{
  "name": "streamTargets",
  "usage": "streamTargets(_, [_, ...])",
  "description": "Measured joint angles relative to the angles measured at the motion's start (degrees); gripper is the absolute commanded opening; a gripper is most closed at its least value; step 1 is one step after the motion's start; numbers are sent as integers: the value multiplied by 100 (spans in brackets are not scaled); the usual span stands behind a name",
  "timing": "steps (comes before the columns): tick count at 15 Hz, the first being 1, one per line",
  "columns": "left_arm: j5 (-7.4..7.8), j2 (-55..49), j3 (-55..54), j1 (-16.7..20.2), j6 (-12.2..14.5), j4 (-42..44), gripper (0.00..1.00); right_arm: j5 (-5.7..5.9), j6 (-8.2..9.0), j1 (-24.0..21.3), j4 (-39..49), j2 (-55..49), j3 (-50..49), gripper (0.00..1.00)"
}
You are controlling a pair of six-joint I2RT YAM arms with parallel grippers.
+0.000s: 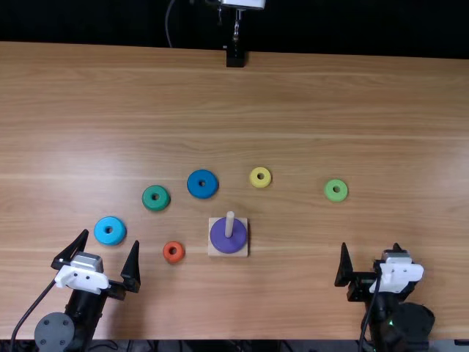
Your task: Build the Hanoi tower: stack the rings onto the peg from bottom to top in this color order: purple, dark blue, light blue, dark green, light green, yellow, orange.
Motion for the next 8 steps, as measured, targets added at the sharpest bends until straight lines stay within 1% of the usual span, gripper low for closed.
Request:
streamTargets(4, [4,2,0,0,0,2,100,44,-4,0,83,-667,-363,100])
streamTargets(8, [4,0,0,0,0,2,100,55,0,0,363,-673,-448,100])
